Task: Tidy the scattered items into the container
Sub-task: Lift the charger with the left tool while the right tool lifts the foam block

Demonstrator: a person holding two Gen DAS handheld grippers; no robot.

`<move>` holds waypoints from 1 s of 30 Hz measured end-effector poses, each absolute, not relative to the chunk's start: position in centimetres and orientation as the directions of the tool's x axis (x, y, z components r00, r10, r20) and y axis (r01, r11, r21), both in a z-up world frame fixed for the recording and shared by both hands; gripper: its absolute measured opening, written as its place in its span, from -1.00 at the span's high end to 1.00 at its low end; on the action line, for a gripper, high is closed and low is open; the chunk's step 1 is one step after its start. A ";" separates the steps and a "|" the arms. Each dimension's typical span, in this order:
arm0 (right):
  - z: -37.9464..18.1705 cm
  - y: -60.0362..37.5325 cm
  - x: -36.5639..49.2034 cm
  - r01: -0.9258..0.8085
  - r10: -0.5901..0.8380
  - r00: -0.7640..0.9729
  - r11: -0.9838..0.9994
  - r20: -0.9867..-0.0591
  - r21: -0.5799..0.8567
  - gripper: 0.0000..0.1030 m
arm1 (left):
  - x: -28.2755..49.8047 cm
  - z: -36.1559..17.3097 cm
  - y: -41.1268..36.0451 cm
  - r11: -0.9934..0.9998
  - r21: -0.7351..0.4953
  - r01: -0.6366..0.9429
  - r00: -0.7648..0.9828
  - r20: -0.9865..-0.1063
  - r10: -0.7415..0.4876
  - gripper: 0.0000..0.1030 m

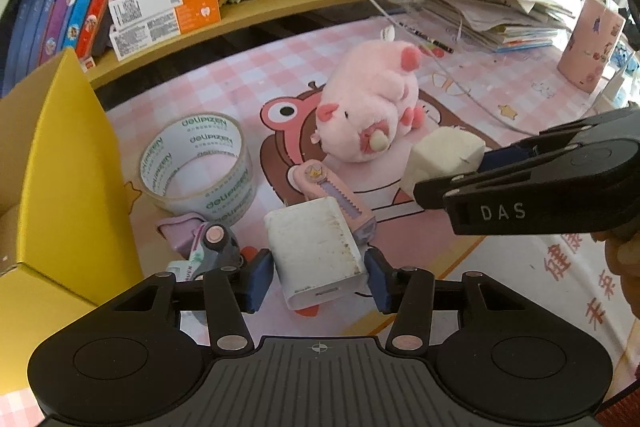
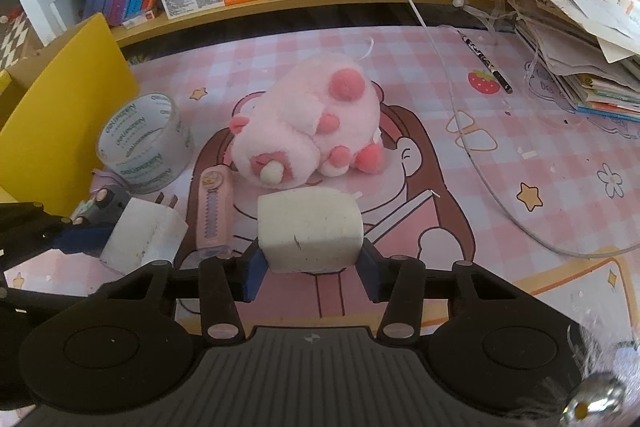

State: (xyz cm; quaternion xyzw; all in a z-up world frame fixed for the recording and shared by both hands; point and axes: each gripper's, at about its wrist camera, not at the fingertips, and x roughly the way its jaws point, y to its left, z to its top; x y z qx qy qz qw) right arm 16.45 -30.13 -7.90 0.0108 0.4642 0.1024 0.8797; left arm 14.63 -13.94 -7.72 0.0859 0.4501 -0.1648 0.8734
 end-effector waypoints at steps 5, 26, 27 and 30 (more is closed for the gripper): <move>-7.2 -29.9 15.3 -0.167 0.192 0.556 0.979 -0.809 0.118 0.13 | 13.6 -6.5 -13.4 0.933 0.004 0.361 0.567 -0.795 -0.216 0.06; -3.8 -29.3 9.3 -0.159 0.180 0.616 0.982 -0.767 0.102 0.13 | 7.9 -2.5 -12.1 0.923 0.020 0.384 0.646 -0.720 -0.253 0.07; -3.7 -29.3 9.0 -0.158 0.178 0.619 0.982 -0.765 0.101 0.13 | 7.7 -2.4 -12.0 0.922 0.019 0.386 0.648 -0.717 -0.256 0.07; -3.4 -29.1 8.1 -0.149 0.171 0.625 0.984 -0.762 0.099 0.13 | 7.0 -2.0 -11.7 0.919 0.017 0.395 0.653 -0.708 -0.267 0.07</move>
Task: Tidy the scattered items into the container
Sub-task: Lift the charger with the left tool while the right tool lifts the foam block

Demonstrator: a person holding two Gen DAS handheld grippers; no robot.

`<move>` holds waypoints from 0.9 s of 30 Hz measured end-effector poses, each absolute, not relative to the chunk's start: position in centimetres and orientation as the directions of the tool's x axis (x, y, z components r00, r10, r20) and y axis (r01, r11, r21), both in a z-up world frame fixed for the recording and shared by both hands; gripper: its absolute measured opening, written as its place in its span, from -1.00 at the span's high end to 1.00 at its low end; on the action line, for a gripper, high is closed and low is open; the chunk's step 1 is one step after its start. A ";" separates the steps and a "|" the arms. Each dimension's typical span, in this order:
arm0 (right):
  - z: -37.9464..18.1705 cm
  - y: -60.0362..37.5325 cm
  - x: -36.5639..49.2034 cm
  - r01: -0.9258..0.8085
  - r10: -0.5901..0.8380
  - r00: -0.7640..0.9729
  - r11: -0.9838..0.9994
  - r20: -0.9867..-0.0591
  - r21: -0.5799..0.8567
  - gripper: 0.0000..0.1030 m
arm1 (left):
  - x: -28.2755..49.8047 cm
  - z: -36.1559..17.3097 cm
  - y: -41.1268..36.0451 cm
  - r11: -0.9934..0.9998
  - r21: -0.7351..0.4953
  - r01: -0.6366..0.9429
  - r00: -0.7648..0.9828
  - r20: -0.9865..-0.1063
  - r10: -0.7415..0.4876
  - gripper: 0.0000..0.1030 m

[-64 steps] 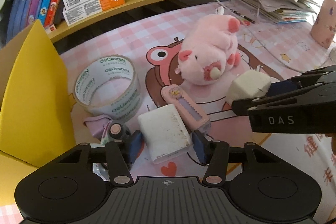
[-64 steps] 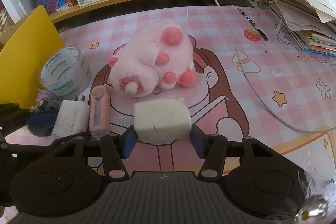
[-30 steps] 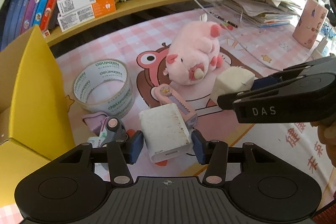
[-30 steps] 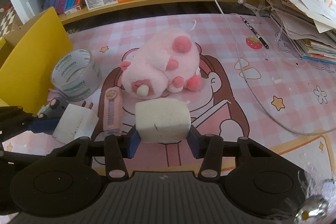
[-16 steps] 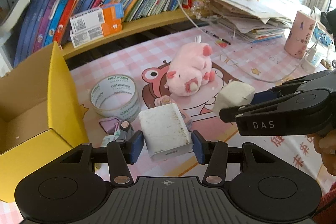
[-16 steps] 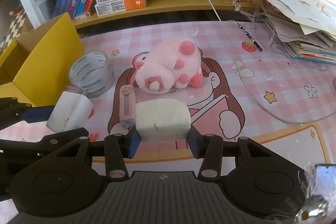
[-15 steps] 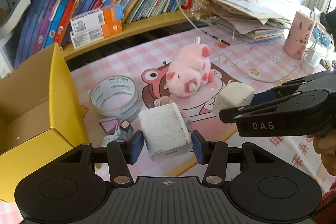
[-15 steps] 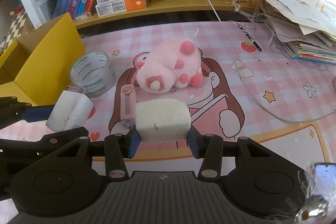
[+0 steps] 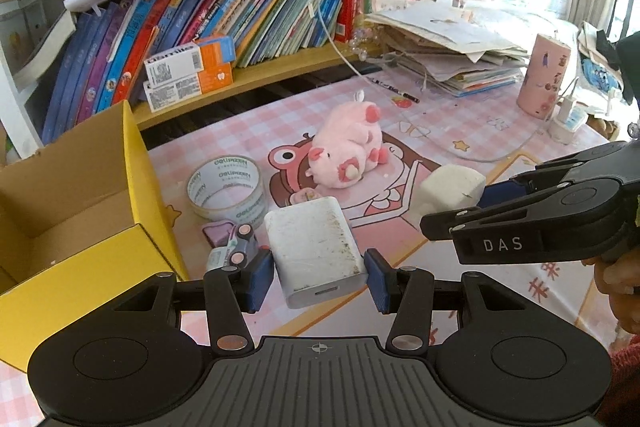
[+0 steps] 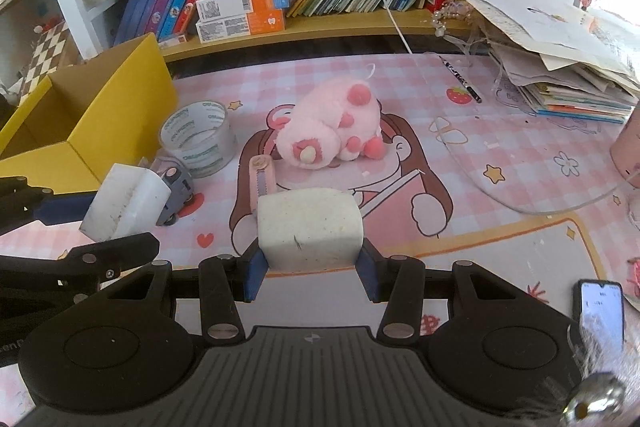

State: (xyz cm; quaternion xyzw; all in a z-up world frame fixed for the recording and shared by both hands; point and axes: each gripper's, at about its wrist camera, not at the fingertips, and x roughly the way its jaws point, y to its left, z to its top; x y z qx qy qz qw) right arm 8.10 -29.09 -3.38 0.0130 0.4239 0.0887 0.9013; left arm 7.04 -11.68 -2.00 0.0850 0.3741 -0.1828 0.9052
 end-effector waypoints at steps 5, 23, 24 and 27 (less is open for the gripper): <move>-2.9 -28.7 6.8 -0.125 0.153 0.637 0.988 -0.755 0.094 0.13 | 6.0 -1.5 -11.0 0.911 0.016 0.413 0.659 -0.695 -0.287 0.07; -1.2 -24.3 2.1 -0.084 0.096 0.665 0.995 -0.740 0.053 0.13 | 2.3 0.3 -6.3 0.891 -0.022 0.453 0.674 -0.646 -0.359 0.07; -1.1 -23.9 1.9 -0.088 0.095 0.667 0.995 -0.739 0.049 0.13 | 2.2 0.4 -5.9 0.892 -0.026 0.451 0.678 -0.640 -0.361 0.07; -0.6 -22.8 1.5 -0.100 0.094 0.672 0.994 -0.734 0.036 0.13 | 1.8 0.9 -4.6 0.898 -0.039 0.438 0.693 -0.622 -0.364 0.08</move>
